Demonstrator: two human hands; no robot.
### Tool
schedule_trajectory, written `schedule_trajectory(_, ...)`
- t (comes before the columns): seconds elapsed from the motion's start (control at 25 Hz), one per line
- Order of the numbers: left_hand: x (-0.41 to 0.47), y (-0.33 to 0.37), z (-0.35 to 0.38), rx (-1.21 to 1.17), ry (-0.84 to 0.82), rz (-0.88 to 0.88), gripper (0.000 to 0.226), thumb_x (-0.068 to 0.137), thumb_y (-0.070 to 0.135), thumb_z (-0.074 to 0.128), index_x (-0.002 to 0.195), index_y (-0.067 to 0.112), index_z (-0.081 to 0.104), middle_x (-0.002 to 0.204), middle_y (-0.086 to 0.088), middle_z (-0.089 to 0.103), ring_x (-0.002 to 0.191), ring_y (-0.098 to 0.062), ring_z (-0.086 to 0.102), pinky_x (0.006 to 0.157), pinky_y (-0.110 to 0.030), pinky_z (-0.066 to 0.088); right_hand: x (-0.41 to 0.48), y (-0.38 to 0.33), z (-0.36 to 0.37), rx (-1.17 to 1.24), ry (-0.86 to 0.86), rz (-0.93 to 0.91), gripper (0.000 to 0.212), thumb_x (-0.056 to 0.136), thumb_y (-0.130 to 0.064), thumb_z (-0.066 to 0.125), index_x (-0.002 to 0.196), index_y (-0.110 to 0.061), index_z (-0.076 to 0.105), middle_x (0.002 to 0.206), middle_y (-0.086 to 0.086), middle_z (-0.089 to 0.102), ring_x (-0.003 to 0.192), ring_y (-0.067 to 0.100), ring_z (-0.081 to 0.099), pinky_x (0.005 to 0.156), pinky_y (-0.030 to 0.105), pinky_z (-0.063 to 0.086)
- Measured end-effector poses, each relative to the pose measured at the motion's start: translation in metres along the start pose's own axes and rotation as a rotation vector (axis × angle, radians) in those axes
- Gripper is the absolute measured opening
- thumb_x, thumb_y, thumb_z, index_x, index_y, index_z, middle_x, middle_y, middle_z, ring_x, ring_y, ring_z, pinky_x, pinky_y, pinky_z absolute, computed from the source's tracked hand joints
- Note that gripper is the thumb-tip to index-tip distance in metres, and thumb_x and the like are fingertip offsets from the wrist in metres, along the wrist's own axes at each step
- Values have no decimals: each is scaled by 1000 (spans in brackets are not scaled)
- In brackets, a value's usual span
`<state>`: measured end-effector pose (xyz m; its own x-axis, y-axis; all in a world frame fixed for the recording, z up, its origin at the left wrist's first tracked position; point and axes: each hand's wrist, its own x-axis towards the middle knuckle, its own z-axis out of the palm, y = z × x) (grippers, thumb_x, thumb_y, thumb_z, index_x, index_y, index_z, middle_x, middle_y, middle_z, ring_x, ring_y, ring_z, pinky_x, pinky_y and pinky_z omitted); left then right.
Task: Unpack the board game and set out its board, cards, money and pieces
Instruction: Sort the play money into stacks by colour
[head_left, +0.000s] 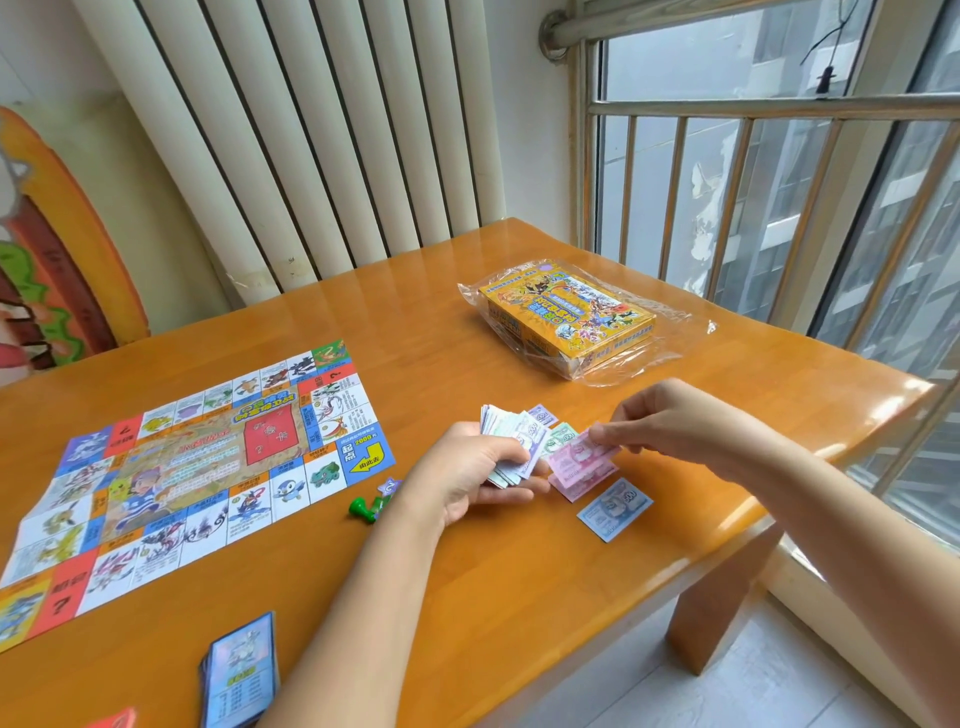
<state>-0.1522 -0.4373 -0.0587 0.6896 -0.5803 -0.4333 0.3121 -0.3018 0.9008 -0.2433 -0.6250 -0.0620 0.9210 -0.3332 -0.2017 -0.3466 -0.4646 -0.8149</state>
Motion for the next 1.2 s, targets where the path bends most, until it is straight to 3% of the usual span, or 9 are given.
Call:
schedule_trajectory(0.08,0,-1,1,87,32,8,11,88,-3,50,94,4,57,68,-9,70,52,-17,67,43,-20,52,-2,3,1,-27,-26,7,33,72,-42,78,64,-11,70,62,1,58,61,13,43,56,28,29)
schedule_trajectory(0.2,0,-1,-2,119,3,-18,9,88,0,52,94,4,57,68,-10,70,52,-17,67,41,-19,50,-3,4,-3,-65,-33,25,39,71,-45,78,71,-7,71,60,-1,56,59,12,38,50,24,25)
schedule_trajectory(0.44,1,-3,0,137,-63,-85,17,88,-1,50,104,-1,55,80,-18,72,56,-20,69,42,-20,51,5,3,3,-168,1,6,37,73,-45,77,54,-18,61,47,-8,45,47,9,33,46,23,23)
schedule_trajectory(0.64,2,-4,-1,129,-52,-97,24,88,-1,51,112,-3,50,82,-19,72,59,-23,70,42,-21,52,8,4,10,-403,50,-55,35,73,-48,76,55,-24,58,51,-8,49,49,9,38,43,20,26)
schedule_trajectory(0.84,1,-2,-2,92,-62,-82,22,90,-1,52,111,-4,52,82,-19,72,58,-21,69,44,-21,53,6,5,15,-464,128,-68,36,71,-45,79,60,-22,54,58,-9,52,53,6,43,46,21,30)
schedule_trajectory(0.96,-1,-1,-1,45,-81,-2,15,91,1,55,105,2,58,83,-15,73,62,-19,70,51,-21,56,8,5,19,-197,214,-156,37,79,-43,73,62,-17,54,55,-8,50,50,7,41,47,19,30)
schedule_trajectory(1.08,0,-3,-1,17,-61,73,20,88,4,62,108,7,60,85,-12,74,67,-19,72,53,-21,56,8,-4,22,152,158,-238,26,81,-35,72,71,-12,67,57,-5,59,51,2,50,51,15,40)
schedule_trajectory(1.2,3,-3,0,-48,-2,121,16,86,7,66,101,9,61,80,-9,74,63,-17,71,51,-20,56,13,-13,25,223,91,-254,15,79,-25,76,72,-12,72,55,-4,63,51,4,55,50,17,45)
